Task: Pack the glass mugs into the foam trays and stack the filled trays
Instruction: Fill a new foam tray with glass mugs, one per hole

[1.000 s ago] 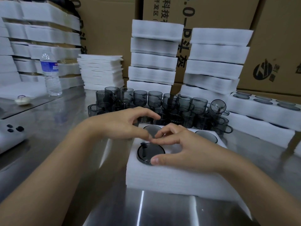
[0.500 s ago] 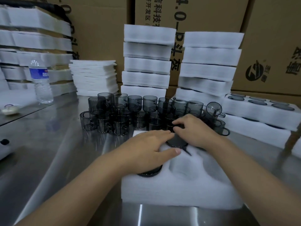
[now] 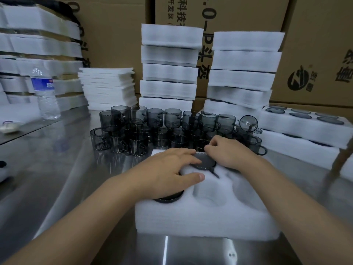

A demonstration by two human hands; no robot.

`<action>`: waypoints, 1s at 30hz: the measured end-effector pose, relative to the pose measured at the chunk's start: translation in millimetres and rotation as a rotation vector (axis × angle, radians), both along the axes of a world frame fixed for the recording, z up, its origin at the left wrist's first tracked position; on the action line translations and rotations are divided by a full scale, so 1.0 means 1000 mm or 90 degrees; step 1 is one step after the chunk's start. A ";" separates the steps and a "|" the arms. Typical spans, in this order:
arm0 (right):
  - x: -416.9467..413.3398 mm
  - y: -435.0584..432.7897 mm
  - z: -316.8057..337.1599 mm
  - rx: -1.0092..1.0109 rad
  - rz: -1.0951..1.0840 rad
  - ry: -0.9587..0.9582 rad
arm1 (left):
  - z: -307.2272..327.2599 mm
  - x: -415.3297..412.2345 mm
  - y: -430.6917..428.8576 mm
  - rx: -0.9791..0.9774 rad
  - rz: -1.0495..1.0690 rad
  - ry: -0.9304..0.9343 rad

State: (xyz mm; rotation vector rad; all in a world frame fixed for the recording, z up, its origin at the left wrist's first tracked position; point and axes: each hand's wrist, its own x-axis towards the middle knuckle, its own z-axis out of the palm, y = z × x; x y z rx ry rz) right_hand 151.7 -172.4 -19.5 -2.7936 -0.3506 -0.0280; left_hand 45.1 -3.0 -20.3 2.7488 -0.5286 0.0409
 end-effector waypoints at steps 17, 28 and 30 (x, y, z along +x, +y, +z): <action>-0.001 -0.003 -0.001 0.099 0.018 -0.050 | -0.004 0.002 0.003 -0.051 0.005 -0.013; -0.036 -0.003 0.017 0.346 0.130 -0.275 | 0.005 0.012 0.009 -0.554 0.120 0.065; -0.045 -0.001 0.015 0.354 0.183 -0.324 | 0.006 0.014 0.011 -0.645 0.140 0.056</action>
